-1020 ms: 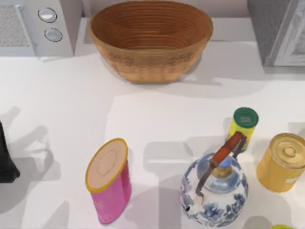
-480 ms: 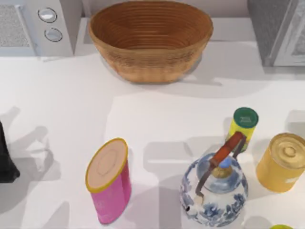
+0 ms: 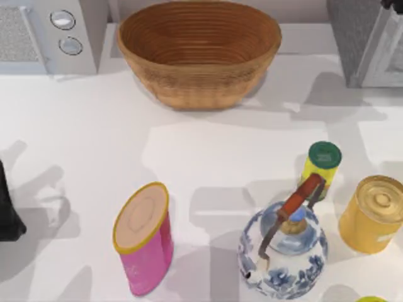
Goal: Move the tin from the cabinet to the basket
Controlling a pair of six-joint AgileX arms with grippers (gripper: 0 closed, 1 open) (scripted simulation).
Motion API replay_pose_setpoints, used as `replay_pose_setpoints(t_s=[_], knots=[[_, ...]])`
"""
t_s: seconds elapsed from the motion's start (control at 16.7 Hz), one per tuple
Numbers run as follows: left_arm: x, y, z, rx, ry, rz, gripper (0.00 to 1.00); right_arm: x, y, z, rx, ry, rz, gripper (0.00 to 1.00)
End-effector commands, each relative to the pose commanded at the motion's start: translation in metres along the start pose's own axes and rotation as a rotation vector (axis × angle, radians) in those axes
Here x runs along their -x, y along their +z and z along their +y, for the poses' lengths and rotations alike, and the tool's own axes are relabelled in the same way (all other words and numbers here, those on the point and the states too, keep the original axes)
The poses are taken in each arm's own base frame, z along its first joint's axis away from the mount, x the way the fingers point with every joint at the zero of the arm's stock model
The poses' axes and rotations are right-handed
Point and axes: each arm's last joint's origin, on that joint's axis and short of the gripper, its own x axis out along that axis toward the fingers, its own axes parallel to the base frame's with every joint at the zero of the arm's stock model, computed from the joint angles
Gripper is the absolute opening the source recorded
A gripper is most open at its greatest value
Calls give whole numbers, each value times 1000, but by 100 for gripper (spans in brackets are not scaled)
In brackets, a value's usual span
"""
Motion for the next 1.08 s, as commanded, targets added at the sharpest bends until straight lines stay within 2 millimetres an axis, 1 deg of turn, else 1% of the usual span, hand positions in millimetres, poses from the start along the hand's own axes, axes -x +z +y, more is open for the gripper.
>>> replay_pose_setpoints(t_s=[0.12,0.18,0.3,0.42,0.54,0.6,0.72,0.84,1.08], knots=[[0,0,0,0,0,0,100,-43,0,40,3,0,11,0],[0,0,0,0,0,0,100,-63,-5,63,5,0,16,0],[0,0,0,0,0,0,100,-98,-22,109,10,0,27,0],[0,0,0,0,0,0,100,-122,-48,152,15,1,35,0],[0,0,0,0,0,0,100,-137,-74,190,18,1,39,0],[0,0,0,0,0,0,100,-142,-86,205,18,1,40,0],[0,0,0,0,0,0,100,-146,-104,228,15,1,38,0],[0,0,0,0,0,0,100,-148,-115,241,13,1,35,0],[0,0,0,0,0,0,100,-148,-117,244,12,1,35,0]])
